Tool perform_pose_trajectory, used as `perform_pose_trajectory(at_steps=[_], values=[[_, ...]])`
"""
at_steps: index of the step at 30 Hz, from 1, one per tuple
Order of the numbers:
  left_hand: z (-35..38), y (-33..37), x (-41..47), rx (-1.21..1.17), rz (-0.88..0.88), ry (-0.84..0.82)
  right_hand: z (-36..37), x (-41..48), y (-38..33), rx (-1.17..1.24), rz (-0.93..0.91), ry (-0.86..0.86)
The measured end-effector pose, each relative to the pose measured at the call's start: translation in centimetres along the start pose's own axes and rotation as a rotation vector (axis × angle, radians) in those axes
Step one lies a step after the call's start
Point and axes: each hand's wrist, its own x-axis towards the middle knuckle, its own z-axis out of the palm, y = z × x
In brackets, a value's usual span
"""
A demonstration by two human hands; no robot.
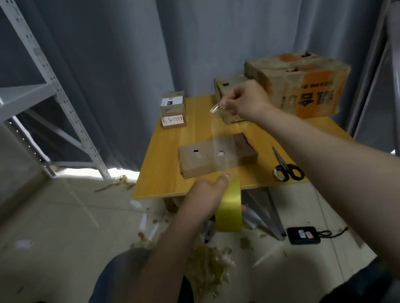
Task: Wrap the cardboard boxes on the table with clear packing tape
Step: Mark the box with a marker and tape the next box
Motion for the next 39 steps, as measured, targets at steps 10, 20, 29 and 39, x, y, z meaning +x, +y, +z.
perform_pose_trajectory(at_steps=[10,20,29,39], values=[[-0.3,-0.6,-0.1,-0.040,-0.128,-0.025,5.4,1.4,7.6,-0.074,0.068,-0.244],[0.0,-1.8,-1.4,-0.114,-0.172,-0.109,6.9,-0.5,9.5,-0.009,0.081,-0.171],[0.9,-2.8,-4.9,-0.155,-0.198,-0.150,7.2,-4.4,10.1,-0.029,0.017,-0.139],[0.0,-3.0,-6.4,-0.172,-0.137,-0.071,5.5,-4.8,8.0,-0.107,-0.047,-0.024]])
